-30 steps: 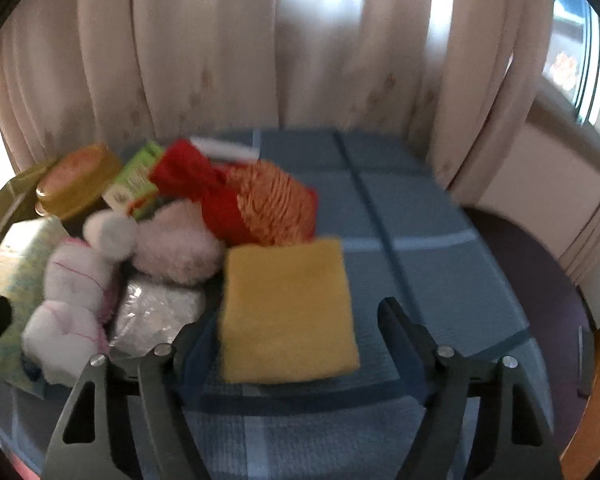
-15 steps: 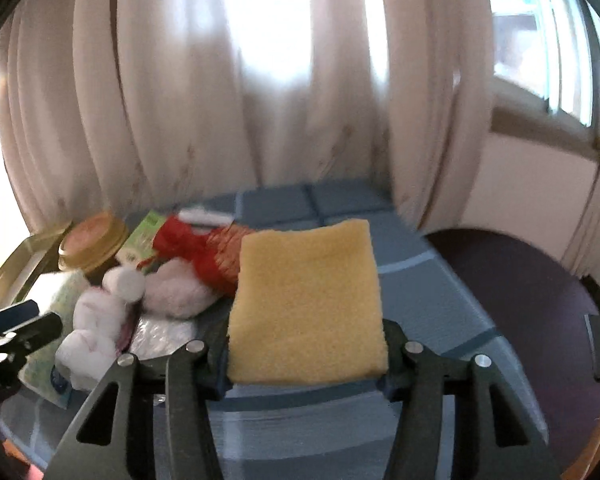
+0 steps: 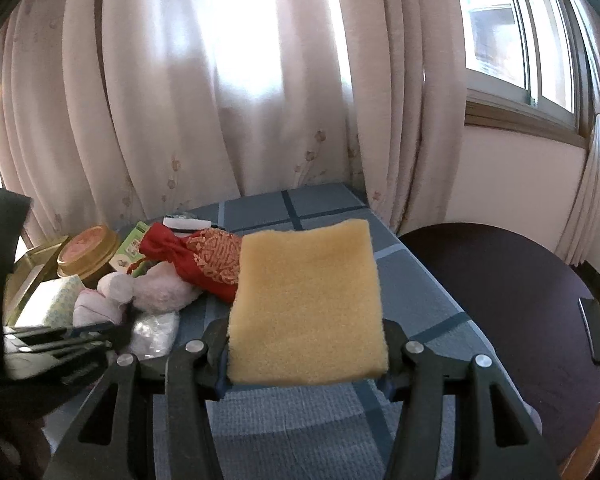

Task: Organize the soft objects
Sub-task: 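Grasp the plastic bag with the left gripper while the right gripper holds the sponge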

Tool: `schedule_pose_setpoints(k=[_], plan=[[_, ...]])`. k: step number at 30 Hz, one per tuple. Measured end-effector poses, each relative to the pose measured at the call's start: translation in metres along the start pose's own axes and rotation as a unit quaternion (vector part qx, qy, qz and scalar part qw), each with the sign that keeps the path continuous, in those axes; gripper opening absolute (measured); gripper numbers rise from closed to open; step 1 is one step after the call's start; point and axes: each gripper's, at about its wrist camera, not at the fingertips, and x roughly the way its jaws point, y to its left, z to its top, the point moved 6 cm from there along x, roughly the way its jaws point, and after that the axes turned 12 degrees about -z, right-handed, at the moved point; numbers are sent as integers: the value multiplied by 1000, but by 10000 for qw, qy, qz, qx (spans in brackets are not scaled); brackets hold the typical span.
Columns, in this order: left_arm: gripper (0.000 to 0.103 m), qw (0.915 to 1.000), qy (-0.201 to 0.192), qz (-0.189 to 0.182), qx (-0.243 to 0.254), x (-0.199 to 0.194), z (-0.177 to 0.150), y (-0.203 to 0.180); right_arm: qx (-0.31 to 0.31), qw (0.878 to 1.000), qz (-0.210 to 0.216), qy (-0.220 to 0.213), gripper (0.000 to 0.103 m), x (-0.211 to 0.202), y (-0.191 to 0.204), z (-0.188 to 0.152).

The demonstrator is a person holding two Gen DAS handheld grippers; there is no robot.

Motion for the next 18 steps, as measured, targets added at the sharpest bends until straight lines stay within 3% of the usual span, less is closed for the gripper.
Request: schedule_pose_setpoints(k=[3,6,11,15,18], plan=[[11,9999,84,-135,4,7,-5,-13,16,10000,-1,-6,56,0,-1,1],[13,9994,101,317,119,16,-10,-9,39,10000,-24,-5,56,0,-5,0],[8,9982,-87,9,-601,10,-12,18,93,9999,-50,84,56,3,-7,-1],[1,9939,-164,-668,-859,10,-12,23,148,9999,-51,47,56,0,-5,0],[0,9818,-267,-1481,-1155,6,-14,26,172,9998,-80,-34,56,-5,-5,2]])
